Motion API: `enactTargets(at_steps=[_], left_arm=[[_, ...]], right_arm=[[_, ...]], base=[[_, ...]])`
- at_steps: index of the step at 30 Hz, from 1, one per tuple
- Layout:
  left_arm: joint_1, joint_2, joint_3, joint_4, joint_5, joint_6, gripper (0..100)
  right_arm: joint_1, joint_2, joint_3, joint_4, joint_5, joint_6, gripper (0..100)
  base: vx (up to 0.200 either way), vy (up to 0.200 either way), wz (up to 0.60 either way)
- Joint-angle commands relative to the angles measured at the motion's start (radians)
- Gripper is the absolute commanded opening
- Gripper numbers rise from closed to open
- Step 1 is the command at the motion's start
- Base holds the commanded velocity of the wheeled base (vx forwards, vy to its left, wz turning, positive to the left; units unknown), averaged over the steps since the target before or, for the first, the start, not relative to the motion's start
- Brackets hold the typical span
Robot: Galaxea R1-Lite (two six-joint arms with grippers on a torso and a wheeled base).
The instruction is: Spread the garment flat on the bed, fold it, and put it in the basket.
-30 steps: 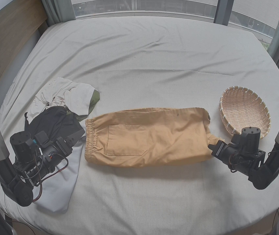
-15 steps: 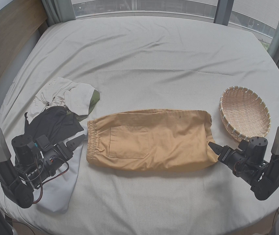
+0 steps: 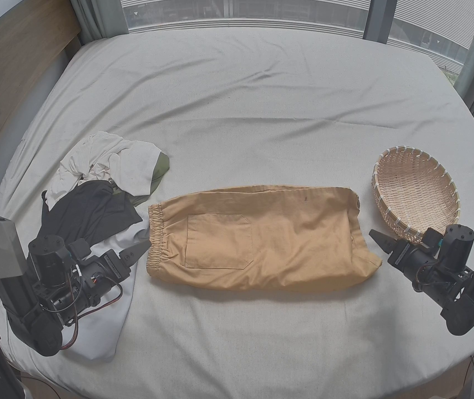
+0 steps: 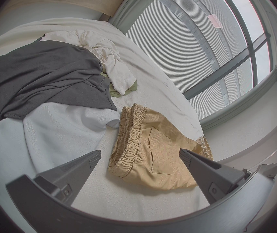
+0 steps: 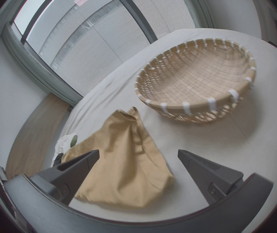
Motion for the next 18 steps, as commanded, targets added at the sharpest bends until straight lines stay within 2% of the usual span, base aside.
enactTargets(at_steps=[1, 8, 17, 18], left_arm=[[-0.008, 0.001, -0.001, -0.001, 0.001, 0.000, 100], [-0.009, 0.002, -0.006, -0.002, 0.001, -0.001, 100], [-0.009, -0.002, -0.003, -0.002, 0.001, -0.001, 100], [-0.008, -0.002, -0.003, -0.002, 0.001, -0.001, 100]], right_arm=[[0.007, 0.111, -0.183, 0.001, 0.024, -0.035, 100], [0.012, 0.236, -0.402, 0.078, 0.059, -0.138, 100], [0.013, 0.269, -0.565, 0.182, 0.062, -0.173, 100], [0.013, 0.272, -0.569, 0.180, 0.062, -0.179, 0]], base=[[0.000, 0.000, 0.00], [0.000, 0.000, 0.00], [0.000, 0.000, 0.00], [0.000, 0.000, 0.00]])
